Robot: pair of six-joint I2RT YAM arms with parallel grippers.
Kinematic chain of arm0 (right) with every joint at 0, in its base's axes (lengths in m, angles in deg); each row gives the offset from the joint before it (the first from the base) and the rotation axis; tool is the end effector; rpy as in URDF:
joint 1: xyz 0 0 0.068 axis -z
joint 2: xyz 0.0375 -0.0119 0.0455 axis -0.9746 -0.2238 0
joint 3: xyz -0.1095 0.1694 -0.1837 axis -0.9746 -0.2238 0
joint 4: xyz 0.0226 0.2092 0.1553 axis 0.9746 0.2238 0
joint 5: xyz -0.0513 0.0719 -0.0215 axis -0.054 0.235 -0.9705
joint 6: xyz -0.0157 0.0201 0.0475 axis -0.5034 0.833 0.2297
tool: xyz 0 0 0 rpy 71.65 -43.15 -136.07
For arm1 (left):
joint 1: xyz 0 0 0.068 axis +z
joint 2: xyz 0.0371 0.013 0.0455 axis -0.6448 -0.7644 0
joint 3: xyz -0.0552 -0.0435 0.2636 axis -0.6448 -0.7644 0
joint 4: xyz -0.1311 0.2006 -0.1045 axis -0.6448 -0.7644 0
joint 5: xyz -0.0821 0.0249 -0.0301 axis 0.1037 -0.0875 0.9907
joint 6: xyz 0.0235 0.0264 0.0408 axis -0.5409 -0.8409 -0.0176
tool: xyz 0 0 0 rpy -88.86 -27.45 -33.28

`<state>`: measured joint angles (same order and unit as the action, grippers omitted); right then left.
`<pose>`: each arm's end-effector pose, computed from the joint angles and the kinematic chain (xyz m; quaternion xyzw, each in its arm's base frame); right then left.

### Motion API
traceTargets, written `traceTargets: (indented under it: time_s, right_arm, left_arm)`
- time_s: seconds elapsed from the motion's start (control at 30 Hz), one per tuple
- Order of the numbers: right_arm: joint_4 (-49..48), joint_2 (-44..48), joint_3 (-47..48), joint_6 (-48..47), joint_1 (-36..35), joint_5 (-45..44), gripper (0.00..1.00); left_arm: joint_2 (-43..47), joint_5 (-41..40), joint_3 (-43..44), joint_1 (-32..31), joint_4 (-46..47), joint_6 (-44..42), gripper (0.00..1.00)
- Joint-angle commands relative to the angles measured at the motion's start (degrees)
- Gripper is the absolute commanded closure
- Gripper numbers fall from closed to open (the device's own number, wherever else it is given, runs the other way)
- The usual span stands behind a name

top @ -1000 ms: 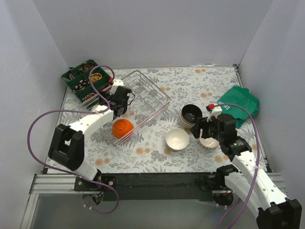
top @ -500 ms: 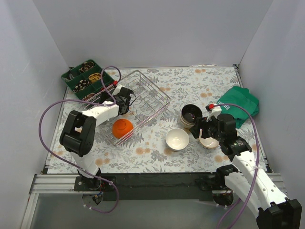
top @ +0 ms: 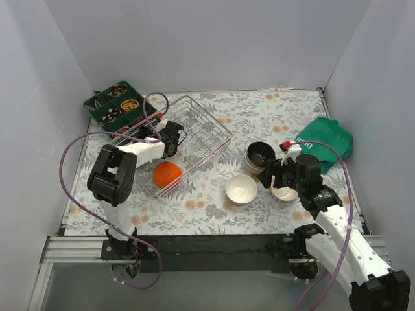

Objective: Unload the bowls from the dish rack

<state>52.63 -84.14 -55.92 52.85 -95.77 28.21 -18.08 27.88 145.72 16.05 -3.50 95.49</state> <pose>0.1565 0.0598 0.2431 -0.0989 0.8430 0.2127 0.4840 0.3343 -0.1178 0.1657 -0.2282 0.8409 0.2690 0.4104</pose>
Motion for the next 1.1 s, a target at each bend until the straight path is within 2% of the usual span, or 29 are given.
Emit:
traceTargets:
  time_s: [0.0,0.17,0.3,0.33,0.53,0.57,1.07]
  right_arm:
    - [-2.35,0.42,-0.48,-0.39,0.15,0.57,0.27]
    - [-2.35,0.33,-0.56,-0.39,0.15,0.57,0.27]
    - [-2.35,0.50,-0.48,-0.47,0.15,0.40,0.27]
    - [-2.35,0.50,-0.48,-0.39,0.15,0.48,0.27]
    - [-2.44,0.76,-0.48,-0.39,0.15,0.13,0.27]
    - [-2.35,0.68,-0.48,-0.39,0.24,-0.04,0.27]
    - [-2.52,0.77,-0.13,-0.91,0.15,-0.84,0.28]
  left_arm:
    - [-1.42,-3.18,0.52,0.37,-0.74,-0.34,0.02]
    - [-2.56,-4.32,0.61,0.37,-1.27,-0.43,0.07]
    - [-2.92,-3.45,1.48,0.28,-3.02,0.62,0.15]
    - [-2.66,-3.27,1.66,0.28,-3.38,0.88,0.21]
    - [0.33,-0.37,2.28,-0.33,-4.70,2.29,0.40]
    - [0.86,-0.19,2.19,-0.34,-4.87,2.47,0.46]
    - [12.45,4.46,1.58,-1.74,-6.46,5.63,0.76]
